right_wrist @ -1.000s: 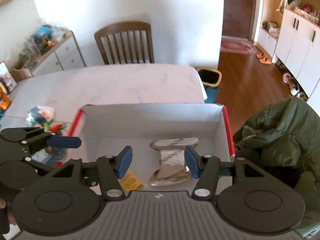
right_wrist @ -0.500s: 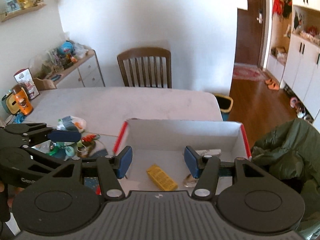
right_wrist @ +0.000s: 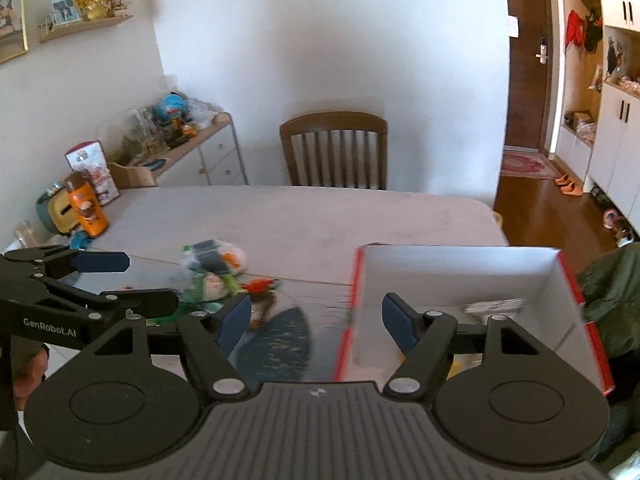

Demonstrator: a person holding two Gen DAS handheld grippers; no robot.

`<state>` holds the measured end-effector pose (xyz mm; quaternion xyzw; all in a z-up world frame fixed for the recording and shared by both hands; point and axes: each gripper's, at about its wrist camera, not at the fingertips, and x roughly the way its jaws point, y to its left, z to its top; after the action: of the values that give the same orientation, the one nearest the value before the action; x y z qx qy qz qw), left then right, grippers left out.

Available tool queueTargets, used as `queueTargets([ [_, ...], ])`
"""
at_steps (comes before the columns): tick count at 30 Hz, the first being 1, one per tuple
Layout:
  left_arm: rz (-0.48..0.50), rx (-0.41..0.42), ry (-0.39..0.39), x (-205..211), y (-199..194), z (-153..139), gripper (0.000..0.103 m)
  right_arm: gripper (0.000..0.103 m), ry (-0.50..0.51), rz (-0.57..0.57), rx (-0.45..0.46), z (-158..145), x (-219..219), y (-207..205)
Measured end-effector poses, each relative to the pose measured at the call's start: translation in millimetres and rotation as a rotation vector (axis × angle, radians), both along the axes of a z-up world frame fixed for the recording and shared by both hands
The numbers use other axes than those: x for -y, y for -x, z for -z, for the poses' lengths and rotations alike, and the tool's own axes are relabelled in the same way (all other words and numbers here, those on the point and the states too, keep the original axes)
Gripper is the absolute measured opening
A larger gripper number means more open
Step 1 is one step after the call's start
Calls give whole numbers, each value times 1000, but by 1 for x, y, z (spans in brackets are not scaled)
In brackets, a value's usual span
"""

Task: Organize objects
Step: 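Withdraw both grippers from the box back toward the table items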

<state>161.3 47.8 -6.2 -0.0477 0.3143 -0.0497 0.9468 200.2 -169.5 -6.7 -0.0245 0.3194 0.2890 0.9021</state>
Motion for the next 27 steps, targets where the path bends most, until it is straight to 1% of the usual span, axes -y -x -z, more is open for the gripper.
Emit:
queueTargets([
  [4, -15, 15, -5, -26, 12, 2, 102, 76, -14, -14, 12, 0, -21, 15],
  [6, -17, 18, -5, -36, 17, 3, 102, 80, -19, -18, 19, 0, -32, 21],
  [10, -25, 24, 1, -57, 24, 7, 102, 80, -31, -12, 24, 1, -51, 31],
  [13, -43, 17, 11, -75, 27, 12, 103, 84, -28, -9, 25, 3, -66, 35],
  [18, -91, 2, 11, -108, 30, 25, 103, 84, -12, 13, 22, 11, -86, 37],
  [21, -145, 3, 17, -132, 32, 34, 103, 84, -7, 30, 12, 19, -97, 35],
  [25, -232, -21, 33, -162, 31, 45, 103, 86, 16, 69, 14, 31, -113, 31],
  [27, -258, -34, 28, -176, 31, 52, 103, 86, 25, 77, 18, 36, -118, 29],
])
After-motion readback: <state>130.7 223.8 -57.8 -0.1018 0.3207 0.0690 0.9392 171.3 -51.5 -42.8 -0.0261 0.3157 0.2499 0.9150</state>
